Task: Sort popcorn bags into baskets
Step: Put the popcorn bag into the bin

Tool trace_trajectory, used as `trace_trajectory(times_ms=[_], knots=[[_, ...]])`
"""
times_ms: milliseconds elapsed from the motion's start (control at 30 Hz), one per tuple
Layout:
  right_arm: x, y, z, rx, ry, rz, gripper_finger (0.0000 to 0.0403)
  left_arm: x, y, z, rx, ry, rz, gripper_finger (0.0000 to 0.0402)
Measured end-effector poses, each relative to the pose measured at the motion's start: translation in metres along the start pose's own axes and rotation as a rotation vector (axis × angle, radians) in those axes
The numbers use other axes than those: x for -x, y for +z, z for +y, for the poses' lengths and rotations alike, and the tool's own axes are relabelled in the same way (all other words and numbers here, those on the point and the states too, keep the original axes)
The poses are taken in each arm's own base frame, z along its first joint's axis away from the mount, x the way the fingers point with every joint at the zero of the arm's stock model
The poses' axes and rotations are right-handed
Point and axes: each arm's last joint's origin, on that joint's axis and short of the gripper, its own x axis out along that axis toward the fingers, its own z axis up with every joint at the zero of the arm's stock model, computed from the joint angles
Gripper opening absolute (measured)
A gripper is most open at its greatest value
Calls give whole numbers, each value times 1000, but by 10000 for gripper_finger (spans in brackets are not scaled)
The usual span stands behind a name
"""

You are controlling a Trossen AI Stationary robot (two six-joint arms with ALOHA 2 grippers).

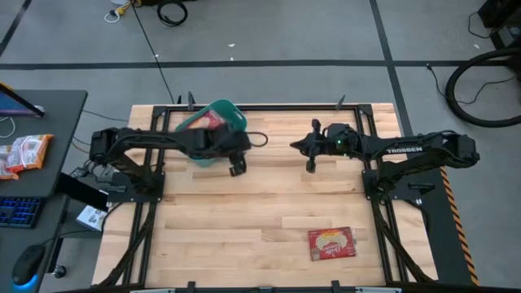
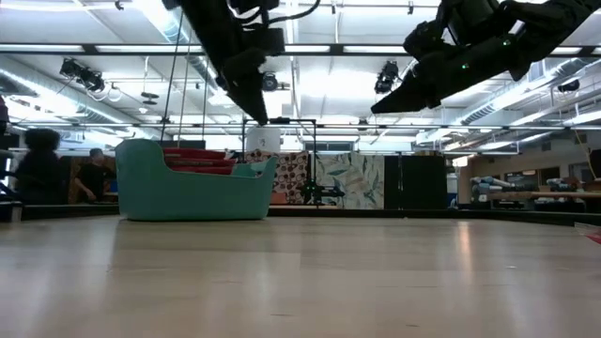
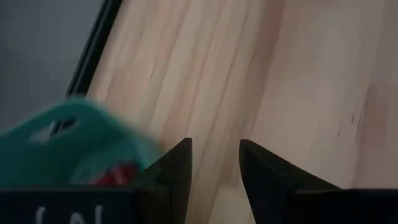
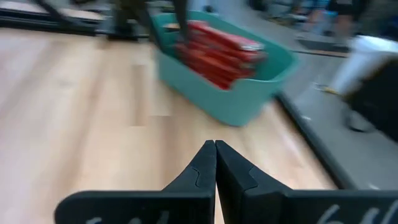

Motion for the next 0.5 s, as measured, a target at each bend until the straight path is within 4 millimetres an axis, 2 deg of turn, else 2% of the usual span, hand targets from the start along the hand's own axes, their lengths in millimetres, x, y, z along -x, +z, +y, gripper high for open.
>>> trace_trajectory(times_ms=[233, 333, 500], knots=[[1, 6, 16, -18, 245, -72, 7, -29, -25, -23, -101, -18, -146, 137], [-1, 9, 26, -60, 333, -86, 6, -35, -35, -21, -127, -9, -144, 137], [-16, 18, 44, -170, 446, 39, 6, -31, -37, -11, -131, 12, -163, 137]])
